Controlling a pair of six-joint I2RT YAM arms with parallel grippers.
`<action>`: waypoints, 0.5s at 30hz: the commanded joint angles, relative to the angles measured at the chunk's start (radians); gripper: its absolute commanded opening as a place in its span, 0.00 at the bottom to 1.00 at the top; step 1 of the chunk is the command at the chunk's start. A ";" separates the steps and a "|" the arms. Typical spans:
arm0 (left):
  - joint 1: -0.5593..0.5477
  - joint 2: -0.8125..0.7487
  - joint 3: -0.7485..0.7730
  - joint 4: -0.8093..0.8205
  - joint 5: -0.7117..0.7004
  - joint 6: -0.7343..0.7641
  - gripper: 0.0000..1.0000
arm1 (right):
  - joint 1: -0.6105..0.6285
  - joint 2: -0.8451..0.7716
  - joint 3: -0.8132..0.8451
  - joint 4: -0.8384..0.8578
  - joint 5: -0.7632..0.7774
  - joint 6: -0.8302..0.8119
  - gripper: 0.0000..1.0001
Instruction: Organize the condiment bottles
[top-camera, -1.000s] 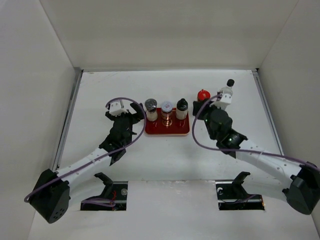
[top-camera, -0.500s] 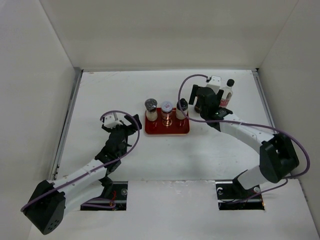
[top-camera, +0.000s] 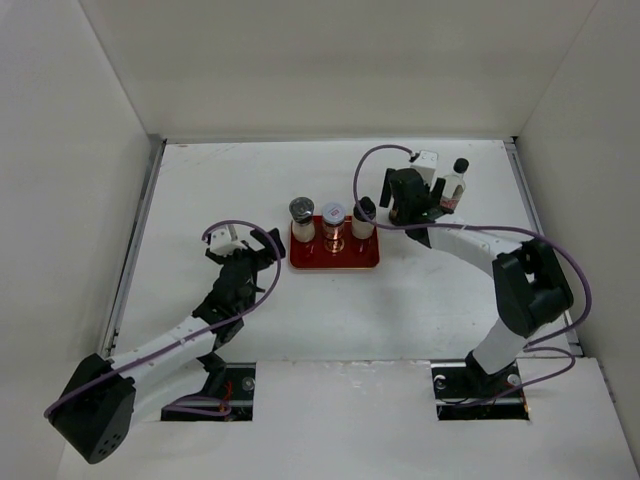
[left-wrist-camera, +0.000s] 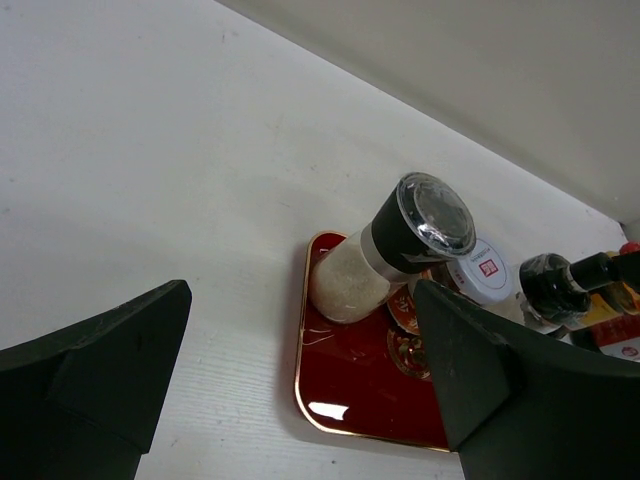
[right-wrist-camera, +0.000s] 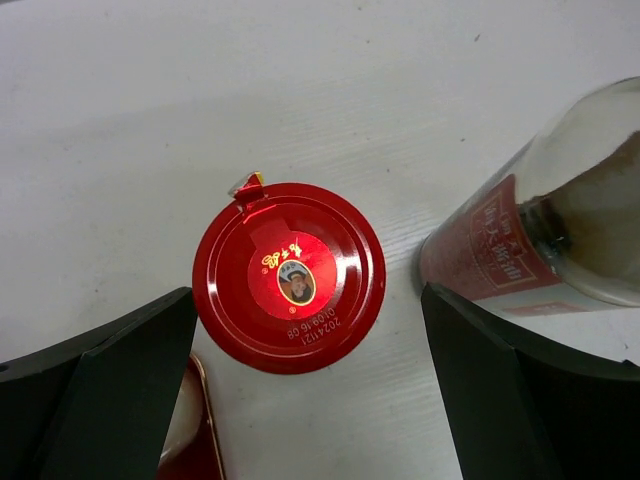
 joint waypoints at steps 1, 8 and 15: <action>0.004 0.013 -0.017 0.081 0.000 -0.012 0.96 | -0.017 0.040 0.058 0.086 -0.038 -0.002 1.00; 0.014 0.053 -0.015 0.094 -0.009 -0.009 0.96 | -0.023 0.050 0.034 0.222 -0.066 -0.008 0.62; 0.021 0.061 -0.020 0.108 -0.012 -0.007 0.96 | 0.024 -0.208 -0.056 0.305 0.021 -0.077 0.54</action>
